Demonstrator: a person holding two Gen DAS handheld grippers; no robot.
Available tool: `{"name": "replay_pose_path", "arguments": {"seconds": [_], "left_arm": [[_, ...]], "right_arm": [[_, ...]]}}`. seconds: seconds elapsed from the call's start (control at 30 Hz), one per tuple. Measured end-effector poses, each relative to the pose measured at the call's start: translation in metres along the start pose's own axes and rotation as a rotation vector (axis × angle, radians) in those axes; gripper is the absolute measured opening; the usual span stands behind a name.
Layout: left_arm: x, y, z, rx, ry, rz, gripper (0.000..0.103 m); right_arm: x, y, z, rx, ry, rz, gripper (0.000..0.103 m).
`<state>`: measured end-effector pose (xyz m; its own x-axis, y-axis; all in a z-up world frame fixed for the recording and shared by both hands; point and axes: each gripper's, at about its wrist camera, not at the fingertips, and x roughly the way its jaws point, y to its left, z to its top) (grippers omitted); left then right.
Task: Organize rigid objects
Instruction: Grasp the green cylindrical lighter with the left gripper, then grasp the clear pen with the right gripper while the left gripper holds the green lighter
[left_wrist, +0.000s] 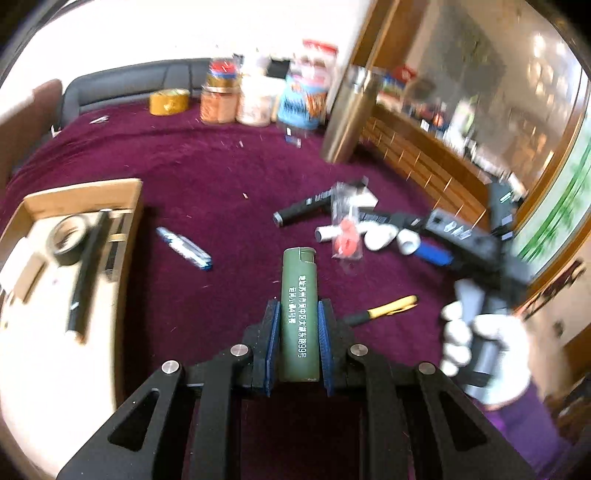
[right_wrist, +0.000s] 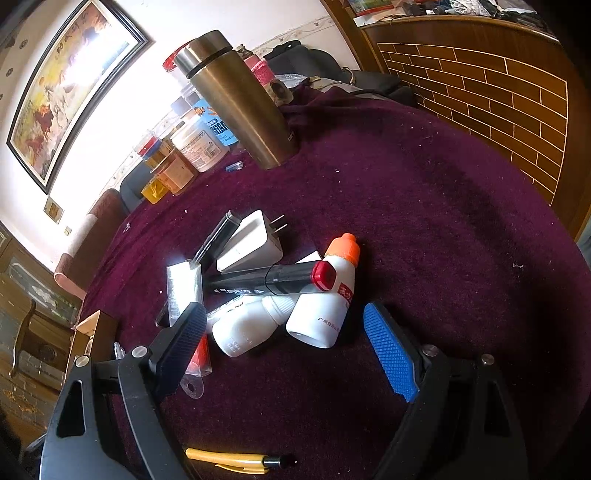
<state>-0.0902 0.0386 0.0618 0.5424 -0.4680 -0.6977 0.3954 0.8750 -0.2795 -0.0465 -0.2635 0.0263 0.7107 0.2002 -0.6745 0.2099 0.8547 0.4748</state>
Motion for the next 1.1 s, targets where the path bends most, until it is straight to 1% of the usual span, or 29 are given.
{"name": "replay_pose_path", "arguments": {"seconds": [0.03,0.07,0.1,0.17,0.23,0.33,0.37,0.43,0.47,0.53,0.63,0.7,0.73,0.8,0.83,0.87,0.9,0.93,0.97,1.0,1.03,1.07,1.1], "left_arm": [[-0.017,0.004,-0.004,-0.02,-0.029,-0.017,0.016],[-0.024,0.007,-0.004,-0.029,-0.042,-0.023,0.016],[-0.038,0.011,-0.008,-0.044,-0.065,-0.032,0.016],[-0.057,0.021,-0.012,-0.061,-0.098,-0.032,0.016],[-0.07,0.03,-0.017,-0.077,-0.128,-0.018,0.016],[-0.083,0.049,-0.025,-0.132,-0.153,-0.03,0.016],[-0.085,0.054,-0.028,-0.149,-0.159,-0.029,0.016],[-0.09,0.066,-0.033,-0.176,-0.17,-0.017,0.016],[-0.093,0.071,-0.037,-0.188,-0.176,-0.01,0.016],[-0.097,0.081,-0.042,-0.214,-0.185,0.004,0.016],[-0.102,0.094,-0.048,-0.244,-0.195,0.023,0.017],[-0.104,0.102,-0.052,-0.256,-0.199,0.033,0.017],[-0.105,0.107,-0.053,-0.264,-0.201,0.037,0.017],[-0.106,0.116,-0.058,-0.286,-0.203,0.043,0.017],[-0.104,0.124,-0.059,-0.302,-0.2,0.045,0.017],[-0.104,0.129,-0.061,-0.314,-0.197,0.048,0.017],[-0.104,0.133,-0.061,-0.323,-0.193,0.048,0.017],[-0.102,0.138,-0.062,-0.334,-0.19,0.047,0.017],[-0.101,0.143,-0.062,-0.342,-0.189,0.047,0.017],[-0.102,0.146,-0.064,-0.348,-0.189,0.047,0.017],[-0.101,0.149,-0.064,-0.353,-0.189,0.045,0.017],[-0.1,0.15,-0.065,-0.355,-0.187,0.044,0.017],[-0.1,0.151,-0.066,-0.356,-0.186,0.043,0.017]], "right_arm": [[-0.001,0.002,0.0,-0.007,0.003,-0.003,0.087],[-0.004,0.006,0.0,-0.02,0.001,0.009,0.087],[-0.01,0.012,-0.002,-0.038,-0.004,0.043,0.087],[-0.02,0.026,-0.006,-0.077,0.001,0.093,0.087],[-0.022,0.046,-0.011,-0.131,0.019,0.091,0.087],[-0.019,0.074,-0.016,-0.2,0.04,0.072,0.087],[-0.018,0.084,-0.018,-0.215,0.048,0.083,0.087],[-0.014,0.108,-0.024,-0.252,0.078,0.132,0.087],[-0.007,0.13,-0.031,-0.304,0.105,0.15,0.087],[0.007,0.161,-0.045,-0.413,0.142,0.137,0.087],[0.037,0.207,-0.07,-0.609,0.182,0.06,0.087],[0.057,0.228,-0.081,-0.686,0.201,0.013,0.087],[0.064,0.234,-0.083,-0.7,0.21,0.006,0.086],[0.08,0.243,-0.085,-0.713,0.232,-0.012,0.081],[0.086,0.245,-0.085,-0.714,0.244,-0.018,0.074],[0.093,0.246,-0.085,-0.713,0.259,-0.021,0.064],[0.099,0.246,-0.084,-0.708,0.277,-0.024,0.058],[0.107,0.245,-0.084,-0.693,0.302,-0.028,0.049],[0.106,0.245,-0.084,-0.694,0.285,-0.031,0.045],[0.107,0.246,-0.083,-0.694,0.283,-0.03,0.043],[0.107,0.246,-0.083,-0.695,0.277,-0.036,0.038],[0.105,0.246,-0.084,-0.697,0.271,-0.04,0.026],[0.104,0.246,-0.085,-0.7,0.267,-0.039,0.019]]}}
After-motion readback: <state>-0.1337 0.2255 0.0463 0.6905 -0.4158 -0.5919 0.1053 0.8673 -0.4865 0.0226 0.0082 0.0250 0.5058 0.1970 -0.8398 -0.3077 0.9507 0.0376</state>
